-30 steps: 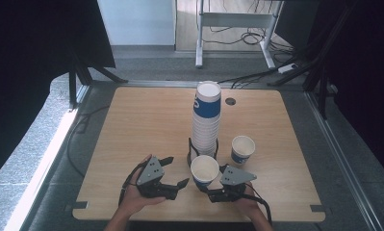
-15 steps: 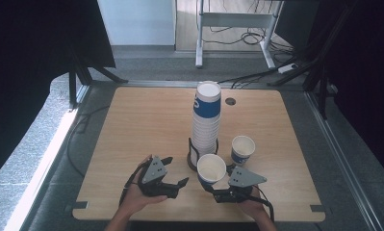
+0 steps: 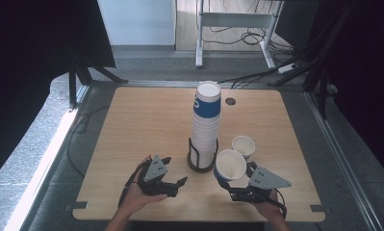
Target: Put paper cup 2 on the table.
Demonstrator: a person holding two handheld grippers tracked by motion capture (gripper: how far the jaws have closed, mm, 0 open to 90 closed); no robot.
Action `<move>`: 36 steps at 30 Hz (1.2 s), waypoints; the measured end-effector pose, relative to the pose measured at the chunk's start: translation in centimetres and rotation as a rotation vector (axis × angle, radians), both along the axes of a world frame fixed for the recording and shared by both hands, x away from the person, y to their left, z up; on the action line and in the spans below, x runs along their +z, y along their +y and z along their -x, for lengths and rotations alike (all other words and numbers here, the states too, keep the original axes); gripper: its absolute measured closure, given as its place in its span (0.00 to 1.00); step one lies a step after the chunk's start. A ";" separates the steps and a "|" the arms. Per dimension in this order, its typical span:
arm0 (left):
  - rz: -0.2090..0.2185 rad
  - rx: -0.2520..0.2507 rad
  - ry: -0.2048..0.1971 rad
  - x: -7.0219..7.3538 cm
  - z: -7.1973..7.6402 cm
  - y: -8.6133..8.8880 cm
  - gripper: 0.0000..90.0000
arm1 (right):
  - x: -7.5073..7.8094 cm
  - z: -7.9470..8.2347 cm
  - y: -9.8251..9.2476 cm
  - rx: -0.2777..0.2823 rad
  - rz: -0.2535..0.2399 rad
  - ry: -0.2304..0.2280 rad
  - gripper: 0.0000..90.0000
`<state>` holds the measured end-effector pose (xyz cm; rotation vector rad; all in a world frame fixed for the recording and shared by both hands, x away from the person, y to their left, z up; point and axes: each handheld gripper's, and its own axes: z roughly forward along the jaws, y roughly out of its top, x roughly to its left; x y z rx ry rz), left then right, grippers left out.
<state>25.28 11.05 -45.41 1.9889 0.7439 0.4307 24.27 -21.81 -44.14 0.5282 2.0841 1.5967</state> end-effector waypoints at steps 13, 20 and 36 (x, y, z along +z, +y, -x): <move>-0.015 0.003 0.014 -0.5 -0.1 0.0 0.16 | 0.9 -0.3 -4.0 -0.109 -0.036 -0.020 0.31; -0.033 0.000 0.023 -0.8 -0.1 -0.2 0.16 | 0.7 -0.8 -5.8 -0.159 -0.061 -0.009 0.31; -0.061 -0.011 0.035 -1.4 -0.2 -0.6 0.16 | -1.6 -2.7 -10.1 -0.311 -0.088 0.057 0.31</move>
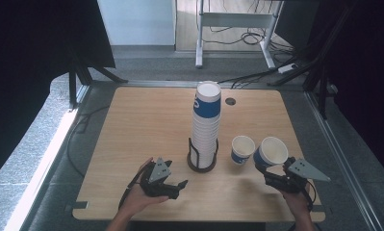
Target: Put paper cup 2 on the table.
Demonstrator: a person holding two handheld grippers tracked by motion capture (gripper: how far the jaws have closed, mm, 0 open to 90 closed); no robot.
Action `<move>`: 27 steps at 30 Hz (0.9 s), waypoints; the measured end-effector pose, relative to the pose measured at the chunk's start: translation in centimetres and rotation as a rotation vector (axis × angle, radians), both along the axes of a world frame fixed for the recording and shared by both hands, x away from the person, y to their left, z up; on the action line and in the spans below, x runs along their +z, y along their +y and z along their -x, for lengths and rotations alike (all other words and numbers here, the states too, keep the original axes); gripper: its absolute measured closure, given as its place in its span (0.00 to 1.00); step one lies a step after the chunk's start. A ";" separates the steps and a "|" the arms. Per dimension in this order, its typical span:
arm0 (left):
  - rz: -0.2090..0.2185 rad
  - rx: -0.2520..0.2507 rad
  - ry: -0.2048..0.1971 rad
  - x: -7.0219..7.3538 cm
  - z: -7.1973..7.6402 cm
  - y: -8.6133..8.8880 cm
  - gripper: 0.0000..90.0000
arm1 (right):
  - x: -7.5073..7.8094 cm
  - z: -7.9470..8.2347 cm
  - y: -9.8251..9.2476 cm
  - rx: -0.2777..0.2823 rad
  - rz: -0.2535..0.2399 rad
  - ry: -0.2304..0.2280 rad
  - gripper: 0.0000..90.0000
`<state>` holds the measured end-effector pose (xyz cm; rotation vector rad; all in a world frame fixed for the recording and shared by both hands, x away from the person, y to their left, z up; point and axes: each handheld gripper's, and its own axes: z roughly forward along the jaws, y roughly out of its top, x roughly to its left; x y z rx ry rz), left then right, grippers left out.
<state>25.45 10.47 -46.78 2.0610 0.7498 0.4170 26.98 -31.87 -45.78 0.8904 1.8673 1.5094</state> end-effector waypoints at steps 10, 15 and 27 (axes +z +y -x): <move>0.001 0.000 0.005 -0.1 0.0 -0.1 0.16 | -1.3 -1.1 -1.3 -0.074 0.019 0.048 0.31; -0.004 -0.001 0.006 -0.2 0.0 -0.2 0.16 | -2.2 -1.8 -1.7 -0.112 0.042 0.079 0.31; -0.007 -0.006 0.006 -0.2 0.0 -0.2 0.16 | -3.7 -3.4 -1.3 -0.137 0.104 0.141 0.31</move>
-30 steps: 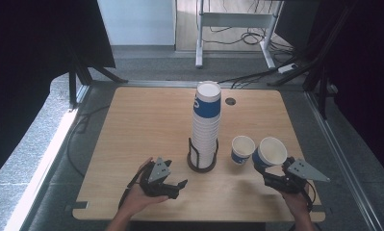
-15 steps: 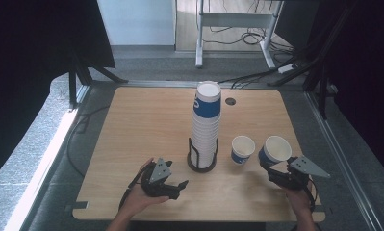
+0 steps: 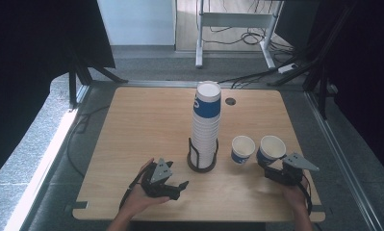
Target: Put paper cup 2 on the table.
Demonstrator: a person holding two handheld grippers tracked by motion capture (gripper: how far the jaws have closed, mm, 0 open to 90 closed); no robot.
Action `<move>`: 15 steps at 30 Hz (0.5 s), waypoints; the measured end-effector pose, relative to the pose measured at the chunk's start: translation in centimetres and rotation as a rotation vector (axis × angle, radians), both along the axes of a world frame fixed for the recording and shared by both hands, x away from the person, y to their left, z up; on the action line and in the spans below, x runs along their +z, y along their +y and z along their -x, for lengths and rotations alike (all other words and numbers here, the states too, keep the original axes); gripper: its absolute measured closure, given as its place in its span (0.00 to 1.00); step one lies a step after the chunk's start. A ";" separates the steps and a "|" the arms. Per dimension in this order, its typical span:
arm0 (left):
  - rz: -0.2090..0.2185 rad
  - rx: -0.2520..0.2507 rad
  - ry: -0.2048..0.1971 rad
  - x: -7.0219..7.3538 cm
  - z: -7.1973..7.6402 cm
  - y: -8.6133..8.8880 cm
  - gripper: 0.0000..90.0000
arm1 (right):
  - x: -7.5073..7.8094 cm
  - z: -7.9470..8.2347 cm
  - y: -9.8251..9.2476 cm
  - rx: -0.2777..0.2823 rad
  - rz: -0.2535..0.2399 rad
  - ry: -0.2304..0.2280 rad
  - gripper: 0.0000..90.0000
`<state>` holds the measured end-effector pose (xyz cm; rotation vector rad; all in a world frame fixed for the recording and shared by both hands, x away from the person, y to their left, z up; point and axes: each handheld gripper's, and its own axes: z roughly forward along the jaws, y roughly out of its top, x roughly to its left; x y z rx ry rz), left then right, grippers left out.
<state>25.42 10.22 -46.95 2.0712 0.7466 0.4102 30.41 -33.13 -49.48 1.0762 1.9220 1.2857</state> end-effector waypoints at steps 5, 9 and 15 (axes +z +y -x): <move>-0.002 0.000 0.000 0.0 0.0 0.0 0.16 | -0.8 -0.6 -0.1 -0.030 0.032 0.047 0.31; -0.006 -0.004 0.000 -0.1 0.0 -0.1 0.16 | -1.5 -1.2 -0.2 -0.049 0.055 0.091 0.31; -0.009 -0.008 0.002 -0.2 0.1 -0.3 0.17 | -1.7 -1.6 0.0 -0.058 0.089 0.133 0.31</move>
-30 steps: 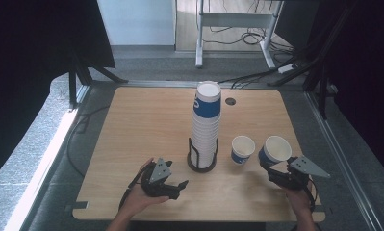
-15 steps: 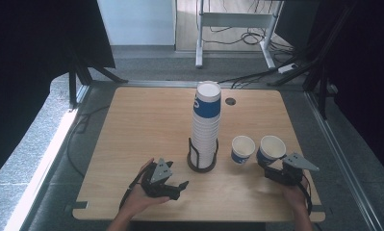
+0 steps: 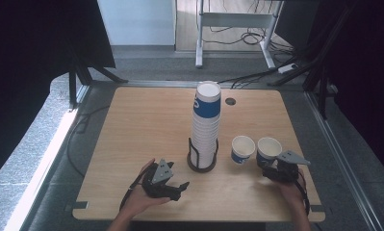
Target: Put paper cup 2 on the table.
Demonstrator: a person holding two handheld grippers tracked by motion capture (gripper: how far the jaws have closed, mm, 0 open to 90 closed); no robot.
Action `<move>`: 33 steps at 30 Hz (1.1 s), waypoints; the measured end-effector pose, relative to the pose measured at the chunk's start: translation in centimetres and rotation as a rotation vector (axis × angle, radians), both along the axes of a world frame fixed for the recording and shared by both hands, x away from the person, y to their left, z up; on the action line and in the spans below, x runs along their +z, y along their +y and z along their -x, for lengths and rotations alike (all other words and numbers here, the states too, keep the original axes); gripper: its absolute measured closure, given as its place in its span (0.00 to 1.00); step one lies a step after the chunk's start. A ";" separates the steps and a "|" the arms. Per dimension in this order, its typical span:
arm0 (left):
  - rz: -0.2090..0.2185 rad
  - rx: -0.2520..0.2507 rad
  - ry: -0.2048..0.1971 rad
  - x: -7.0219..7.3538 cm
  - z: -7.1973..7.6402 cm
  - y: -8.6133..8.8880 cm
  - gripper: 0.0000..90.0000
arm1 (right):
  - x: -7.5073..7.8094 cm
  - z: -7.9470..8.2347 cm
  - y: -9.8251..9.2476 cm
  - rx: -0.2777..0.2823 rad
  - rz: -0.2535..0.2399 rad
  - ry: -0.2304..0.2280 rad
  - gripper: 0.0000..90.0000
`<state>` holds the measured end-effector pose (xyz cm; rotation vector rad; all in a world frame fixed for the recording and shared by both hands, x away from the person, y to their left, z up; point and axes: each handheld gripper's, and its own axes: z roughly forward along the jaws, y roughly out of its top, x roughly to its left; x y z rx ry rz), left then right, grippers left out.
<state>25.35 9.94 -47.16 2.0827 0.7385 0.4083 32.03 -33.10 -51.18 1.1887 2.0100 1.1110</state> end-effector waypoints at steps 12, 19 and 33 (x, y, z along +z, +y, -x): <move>-0.006 -0.004 -0.001 0.0 0.0 -0.1 0.17 | -0.2 -0.6 0.5 -0.022 0.044 0.058 0.31; -0.015 -0.008 -0.002 -0.1 0.1 -0.2 0.17 | -0.2 -0.9 0.4 -0.027 0.049 0.097 0.30; -0.014 -0.006 -0.011 0.0 0.1 0.0 0.17 | 1.0 0.8 -0.7 -0.074 -0.045 0.044 0.11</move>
